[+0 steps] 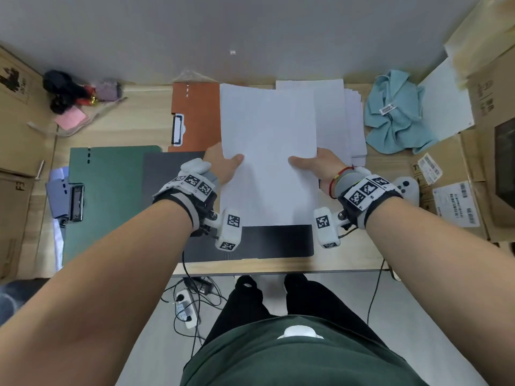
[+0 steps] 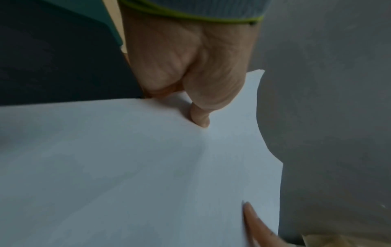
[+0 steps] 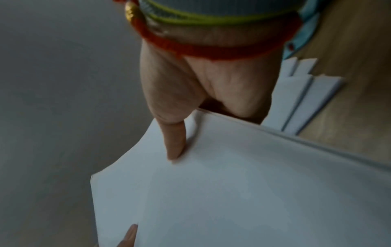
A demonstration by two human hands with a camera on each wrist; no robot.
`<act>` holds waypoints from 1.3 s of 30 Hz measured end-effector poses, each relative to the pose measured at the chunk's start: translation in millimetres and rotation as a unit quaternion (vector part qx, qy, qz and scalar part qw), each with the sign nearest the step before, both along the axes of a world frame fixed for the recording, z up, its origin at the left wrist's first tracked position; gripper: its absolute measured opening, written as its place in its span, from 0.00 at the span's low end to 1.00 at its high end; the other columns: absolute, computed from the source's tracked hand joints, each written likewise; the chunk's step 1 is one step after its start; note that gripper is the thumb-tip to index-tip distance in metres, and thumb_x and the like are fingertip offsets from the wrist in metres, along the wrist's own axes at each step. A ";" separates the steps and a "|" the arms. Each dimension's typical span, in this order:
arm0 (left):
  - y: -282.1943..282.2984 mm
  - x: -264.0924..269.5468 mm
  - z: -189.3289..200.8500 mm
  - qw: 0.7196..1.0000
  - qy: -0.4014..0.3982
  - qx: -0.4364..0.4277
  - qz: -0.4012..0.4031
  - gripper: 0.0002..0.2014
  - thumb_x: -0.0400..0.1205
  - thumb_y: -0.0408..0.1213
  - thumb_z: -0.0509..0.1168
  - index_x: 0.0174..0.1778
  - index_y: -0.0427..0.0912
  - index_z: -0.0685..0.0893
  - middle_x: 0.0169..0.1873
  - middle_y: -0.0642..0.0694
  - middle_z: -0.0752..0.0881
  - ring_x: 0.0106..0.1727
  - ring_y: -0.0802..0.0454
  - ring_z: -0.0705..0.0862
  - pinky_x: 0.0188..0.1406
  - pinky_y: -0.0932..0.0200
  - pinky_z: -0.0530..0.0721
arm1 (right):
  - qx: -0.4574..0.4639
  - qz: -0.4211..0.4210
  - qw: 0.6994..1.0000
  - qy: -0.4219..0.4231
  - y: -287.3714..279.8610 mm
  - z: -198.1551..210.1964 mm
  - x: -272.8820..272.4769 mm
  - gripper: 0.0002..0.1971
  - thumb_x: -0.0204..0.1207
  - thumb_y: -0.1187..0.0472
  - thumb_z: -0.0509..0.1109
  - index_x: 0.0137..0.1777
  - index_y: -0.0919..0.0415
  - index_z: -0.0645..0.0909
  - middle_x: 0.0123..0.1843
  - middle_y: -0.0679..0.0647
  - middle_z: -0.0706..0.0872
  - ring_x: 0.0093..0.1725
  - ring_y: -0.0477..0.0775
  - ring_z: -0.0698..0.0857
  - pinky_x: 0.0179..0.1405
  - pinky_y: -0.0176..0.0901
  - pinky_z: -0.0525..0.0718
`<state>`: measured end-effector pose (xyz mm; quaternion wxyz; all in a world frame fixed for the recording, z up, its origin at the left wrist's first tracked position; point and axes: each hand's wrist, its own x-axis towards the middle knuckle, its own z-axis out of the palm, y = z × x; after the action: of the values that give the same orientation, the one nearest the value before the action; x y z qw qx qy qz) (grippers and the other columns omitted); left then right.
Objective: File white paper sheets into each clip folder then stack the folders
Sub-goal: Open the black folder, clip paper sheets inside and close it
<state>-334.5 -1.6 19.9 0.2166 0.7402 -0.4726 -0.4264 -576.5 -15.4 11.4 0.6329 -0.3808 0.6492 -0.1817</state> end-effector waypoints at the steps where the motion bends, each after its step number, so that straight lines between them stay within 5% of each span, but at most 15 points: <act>1: 2.0 0.3 -3.1 1.000 0.005 0.008 0.014 0.21 0.83 0.39 0.69 0.69 0.34 0.79 0.64 0.38 0.85 0.63 0.40 0.84 0.65 0.44 0.81 | 0.023 0.021 0.999 0.017 2.3 -11.7 -1.3 0.36 0.52 0.40 0.87 0.59 0.58 0.86 0.55 0.51 0.92 0.57 0.57 0.90 0.65 0.59 0.83; 3: 7.4 1.2 -11.0 0.999 0.011 0.032 0.018 0.21 0.83 0.39 0.69 0.71 0.36 0.78 0.66 0.39 0.84 0.65 0.40 0.83 0.67 0.45 0.80 | 0.032 0.049 0.998 0.039 5.6 -51.5 -6.4 0.50 0.37 0.30 0.85 0.60 0.56 0.85 0.55 0.49 0.91 0.57 0.56 0.89 0.66 0.58 0.83; 5: 12.3 2.9 -21.4 0.998 0.018 0.055 0.012 0.23 0.83 0.40 0.69 0.73 0.37 0.77 0.67 0.39 0.83 0.66 0.40 0.82 0.67 0.44 0.79 | 0.041 0.076 0.994 0.070 10.1 -61.9 -1.5 0.56 0.34 0.25 0.82 0.64 0.57 0.82 0.57 0.51 0.90 0.58 0.57 0.88 0.65 0.58 0.83; 10: 28.4 5.4 -47.9 0.991 0.002 0.132 -0.025 0.22 0.81 0.39 0.71 0.70 0.37 0.78 0.63 0.39 0.85 0.62 0.40 0.84 0.65 0.41 0.82 | 0.065 0.095 0.972 0.203 27.4 -54.0 8.8 0.39 0.70 0.42 0.76 0.73 0.69 0.72 0.67 0.59 0.81 0.67 0.63 0.81 0.68 0.54 0.79; 15: 46.7 20.0 -79.0 0.957 -0.132 0.253 -0.045 0.20 0.65 0.53 0.74 0.51 0.53 0.82 0.48 0.50 0.88 0.47 0.45 0.89 0.52 0.48 0.90 | 0.095 0.062 0.957 0.269 49.8 -87.9 -9.2 0.33 0.79 0.52 0.71 0.78 0.68 0.67 0.75 0.60 0.75 0.74 0.62 0.75 0.68 0.46 0.73; 22: 52.3 13.7 -91.6 0.928 -0.223 0.272 -0.122 0.24 0.73 0.59 0.72 0.61 0.52 0.82 0.51 0.51 0.89 0.53 0.46 0.87 0.58 0.51 0.85 | 0.092 0.048 0.963 0.251 63.9 -109.1 -7.3 0.31 0.76 0.52 0.74 0.74 0.68 0.72 0.71 0.59 0.80 0.70 0.62 0.80 0.64 0.44 0.76; 28: 37.4 -4.6 -89.9 0.923 -0.266 0.259 -0.100 0.18 0.74 0.53 0.74 0.41 0.44 0.77 0.30 0.49 0.76 0.38 0.48 0.80 0.26 0.59 0.71 | 0.060 0.053 0.968 0.238 62.9 -116.8 -6.2 0.27 0.72 0.50 0.76 0.67 0.63 0.80 0.62 0.57 0.87 0.62 0.59 0.85 0.66 0.52 0.81; 30: 32.8 -8.4 -89.1 0.917 -0.275 0.268 -0.107 0.16 0.74 0.48 0.74 0.37 0.43 0.75 0.30 0.49 0.75 0.35 0.50 0.78 0.22 0.60 0.66 | 0.057 0.051 0.970 0.230 63.3 -119.2 -7.3 0.26 0.72 0.50 0.76 0.67 0.63 0.80 0.62 0.57 0.87 0.61 0.59 0.85 0.66 0.53 0.81; 35: 25.3 -10.5 -85.3 0.918 -0.267 0.280 -0.083 0.15 0.72 0.45 0.74 0.33 0.44 0.74 0.28 0.50 0.76 0.24 0.56 0.71 0.23 0.61 0.67 | 0.053 0.042 0.975 0.214 63.4 -116.4 -7.4 0.23 0.74 0.54 0.75 0.67 0.63 0.81 0.62 0.57 0.87 0.61 0.58 0.85 0.64 0.47 0.80; 37: 26.0 -2.1 -83.3 0.923 -0.253 0.281 -0.071 0.10 0.72 0.46 0.73 0.35 0.46 0.80 0.29 0.51 0.81 0.25 0.55 0.76 0.27 0.64 0.74 | 0.053 0.037 0.977 0.203 64.0 -117.6 -9.5 0.22 0.75 0.54 0.75 0.66 0.63 0.81 0.62 0.57 0.87 0.60 0.58 0.85 0.64 0.48 0.81; 39: 29.1 10.5 -84.1 0.931 -0.200 0.297 -0.063 0.09 0.69 0.48 0.71 0.40 0.49 0.88 0.35 0.52 0.90 0.33 0.53 0.88 0.42 0.58 0.87 | 0.055 0.031 0.980 0.190 65.1 -117.2 -11.5 0.22 0.75 0.53 0.75 0.66 0.63 0.81 0.60 0.55 0.87 0.59 0.57 0.85 0.64 0.49 0.81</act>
<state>-324.0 27.5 -64.2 -0.1399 0.8094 -0.4034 -0.4032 -588.0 49.7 -105.8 0.5234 -0.3930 0.7544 -0.0498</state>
